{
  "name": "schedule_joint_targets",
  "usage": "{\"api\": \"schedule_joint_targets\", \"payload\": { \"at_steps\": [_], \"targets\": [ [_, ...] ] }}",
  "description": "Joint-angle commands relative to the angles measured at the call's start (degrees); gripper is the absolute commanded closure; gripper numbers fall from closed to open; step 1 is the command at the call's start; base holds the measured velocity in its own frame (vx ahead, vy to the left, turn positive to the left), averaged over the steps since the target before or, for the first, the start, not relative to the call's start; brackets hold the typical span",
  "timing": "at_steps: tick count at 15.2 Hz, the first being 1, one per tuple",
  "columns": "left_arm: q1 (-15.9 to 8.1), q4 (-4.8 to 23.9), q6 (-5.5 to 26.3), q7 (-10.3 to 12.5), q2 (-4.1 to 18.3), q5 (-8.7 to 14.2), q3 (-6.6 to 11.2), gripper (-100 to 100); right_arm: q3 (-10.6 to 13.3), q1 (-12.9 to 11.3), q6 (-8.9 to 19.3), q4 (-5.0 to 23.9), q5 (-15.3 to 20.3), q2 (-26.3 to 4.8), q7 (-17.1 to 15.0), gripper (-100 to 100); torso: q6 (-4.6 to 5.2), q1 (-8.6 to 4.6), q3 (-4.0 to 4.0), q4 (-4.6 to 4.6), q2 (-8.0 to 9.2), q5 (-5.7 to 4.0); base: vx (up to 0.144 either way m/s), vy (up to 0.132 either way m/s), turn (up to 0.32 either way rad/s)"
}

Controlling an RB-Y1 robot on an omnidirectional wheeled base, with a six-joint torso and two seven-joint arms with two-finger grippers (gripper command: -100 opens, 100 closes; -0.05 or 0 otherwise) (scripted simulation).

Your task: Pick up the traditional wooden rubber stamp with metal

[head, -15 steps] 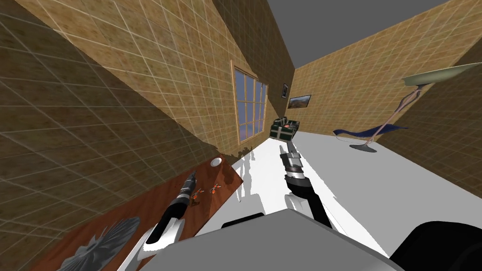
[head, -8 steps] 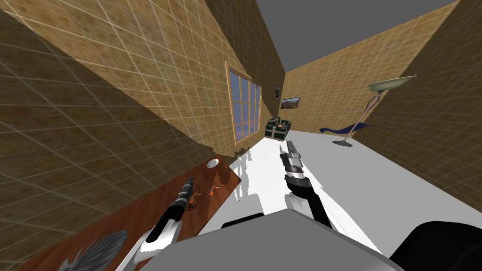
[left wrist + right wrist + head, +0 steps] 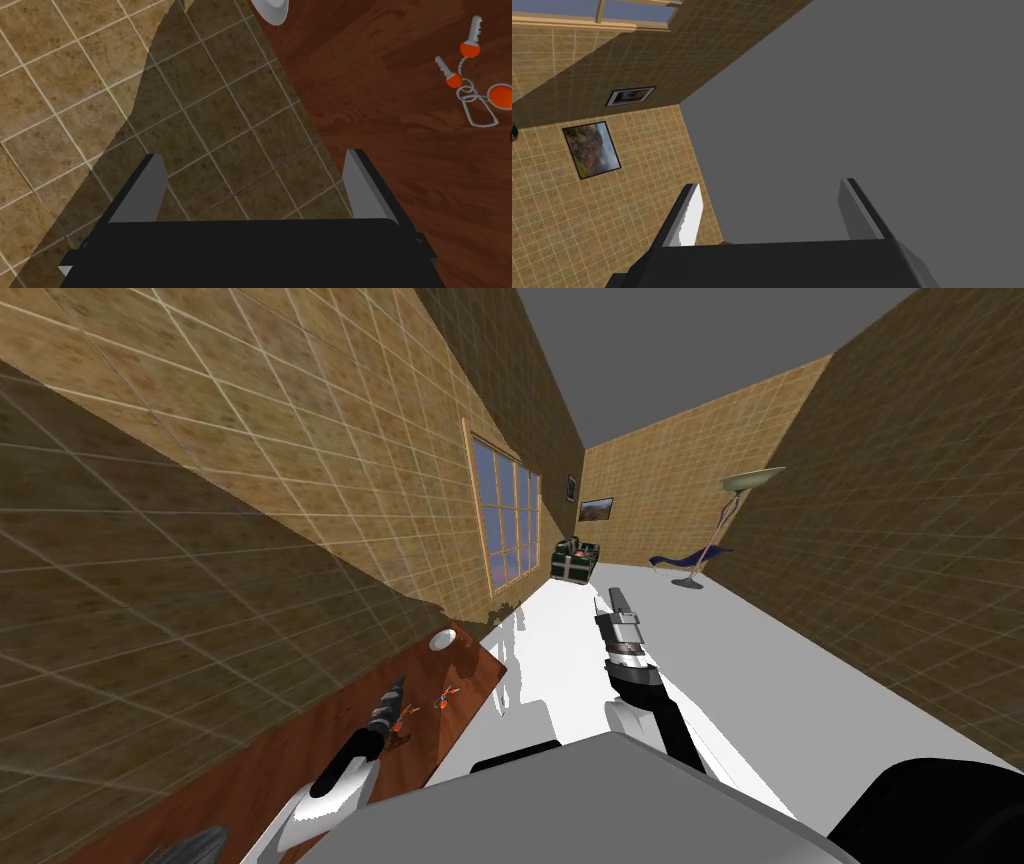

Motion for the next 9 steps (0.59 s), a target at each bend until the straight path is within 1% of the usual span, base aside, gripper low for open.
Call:
{"api": "schedule_joint_targets", "payload": {
  "at_steps": [1, 2, 3, 4, 5, 6, 7, 8, 9],
  "targets": [
    [-0.92, 2.86, 2.86, -0.73, 0.20, 0.69, 0.81, -100, 0.00, 0.00, 0.00, 0.00, 0.00, 0.00, 0.00, 0, 0.00, 0.00, 0.00, 0.00, 0.00, 0.00, -0.039, 0.053, -0.273],
    [-0.92, 3.51, 3.01, -0.73, 0.20, 0.69, 0.81, -100, 0.00, 0.00, 0.00, 0.00, 0.00, 0.00, 0.00, 0, 0.01, 0.02, 0.01, 0.00, 0.02, 0.00, -0.040, 0.055, -0.206],
    [-1.74, 5.10, 4.77, -1.12, 0.64, 1.38, 1.38, -100, 0.00, 0.00, 0.00, 0.00, 0.00, 0.00, 0.00, 0, -0.01, 0.04, 0.01, 0.00, 0.02, 0.01, -0.049, 0.045, -0.248],
    [-1.74, 6.40, 5.08, -1.12, 0.64, 1.38, 1.38, -100, 0.00, 0.00, 0.00, 0.00, 0.00, 0.00, 0.00, 0, 0.01, 0.04, 0.02, 0.01, 0.04, 0.00, -0.048, 0.044, -0.215],
    [-1.74, 6.40, 5.08, -1.12, 0.64, 1.38, 1.38, -100, 0.00, 0.00, 0.00, 0.00, 0.00, 0.00, 0.00, 0, 0.00, 0.02, 0.03, 0.01, 0.04, 0.00, -0.030, 0.033, -0.080],
    [-2.55, 8.29, 7.11, -1.50, 1.05, 2.06, 1.94, -100, 0.00, 0.01, 0.00, 0.00, 0.00, 0.00, 0.00, 0, -0.04, -0.01, 0.01, 0.00, 0.01, 0.00, -0.029, 0.031, -0.179],
    [-2.55, 8.78, 7.11, -1.50, 1.05, 2.06, 1.94, -100, 0.00, 0.00, 0.00, 0.00, 0.00, 0.00, 0.00, 0, 0.00, -0.03, 0.00, 0.00, 0.00, -0.01, -0.033, 0.033, -0.206],
    [-2.55, 9.04, 7.11, -1.50, 1.05, 2.06, 1.94, -100, 0.00, 0.00, 0.00, 0.00, 0.00, 0.00, 0.00, 0, 0.00, -0.03, 0.00, 0.00, -0.01, -0.01, -0.022, 0.026, -0.086],
    [-3.35, 10.99, 9.10, -1.88, 1.45, 2.73, 2.49, -100, 0.00, 0.01, 0.00, 0.00, 0.00, 0.00, 0.00, 0, -0.03, -0.05, -0.02, -0.01, -0.04, -0.01, -0.024, 0.027, -0.192]
  ]
}}
